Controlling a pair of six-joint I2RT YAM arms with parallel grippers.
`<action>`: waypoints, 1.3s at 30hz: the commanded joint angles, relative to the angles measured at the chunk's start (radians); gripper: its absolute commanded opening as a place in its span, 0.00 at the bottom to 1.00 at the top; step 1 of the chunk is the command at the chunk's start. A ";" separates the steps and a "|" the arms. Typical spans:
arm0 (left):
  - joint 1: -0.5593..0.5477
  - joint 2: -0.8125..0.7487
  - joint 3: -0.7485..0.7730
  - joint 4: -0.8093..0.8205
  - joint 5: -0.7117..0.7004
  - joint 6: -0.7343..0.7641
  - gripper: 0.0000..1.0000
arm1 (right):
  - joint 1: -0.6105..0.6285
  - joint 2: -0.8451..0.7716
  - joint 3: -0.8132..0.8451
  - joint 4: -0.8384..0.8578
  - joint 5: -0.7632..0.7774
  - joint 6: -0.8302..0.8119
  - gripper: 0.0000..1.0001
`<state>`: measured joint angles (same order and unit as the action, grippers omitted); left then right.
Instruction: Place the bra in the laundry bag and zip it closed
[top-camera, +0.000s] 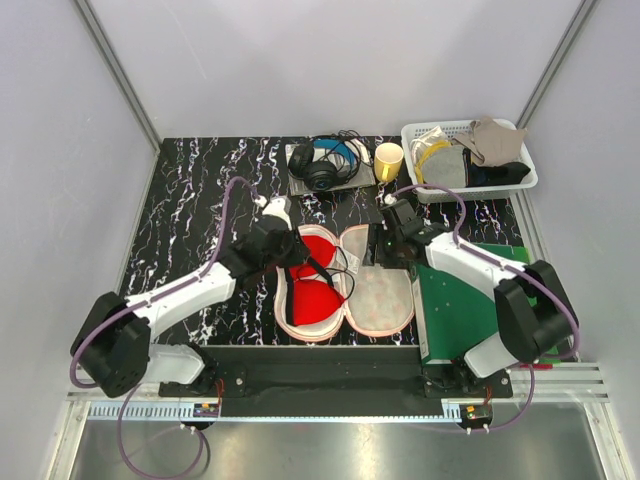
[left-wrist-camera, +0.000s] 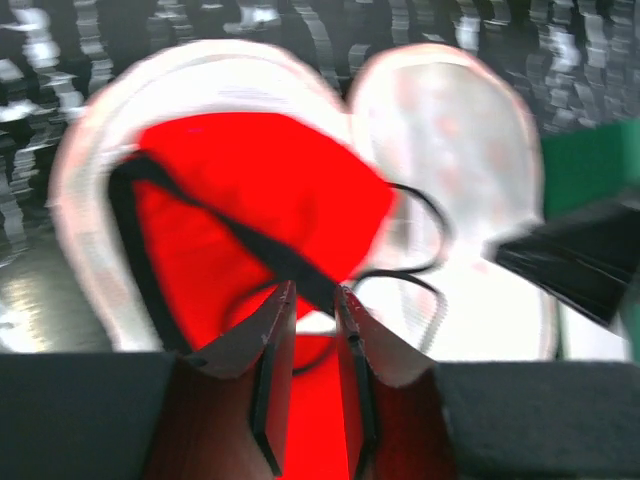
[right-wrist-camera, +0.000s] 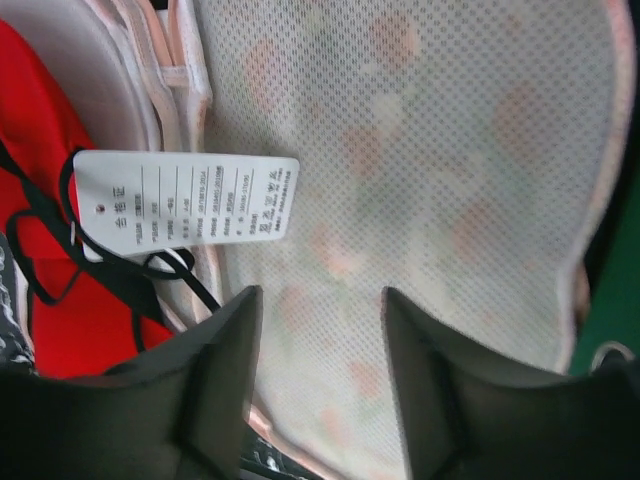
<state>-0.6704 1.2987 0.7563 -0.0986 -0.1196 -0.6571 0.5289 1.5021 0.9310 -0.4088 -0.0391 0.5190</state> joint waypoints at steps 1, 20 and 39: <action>-0.030 0.030 0.015 0.095 0.107 0.007 0.25 | 0.002 0.056 0.029 0.137 -0.065 -0.010 0.52; -0.047 0.383 0.132 0.165 0.216 -0.041 0.26 | -0.017 -0.042 -0.044 0.073 0.022 0.038 0.62; -0.031 0.039 -0.077 0.095 0.129 -0.041 0.32 | -0.035 -0.030 0.011 -0.151 0.231 0.118 0.76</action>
<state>-0.7162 1.3060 0.7513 -0.0517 0.0532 -0.6754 0.5034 1.4044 0.8600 -0.5358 0.0887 0.6262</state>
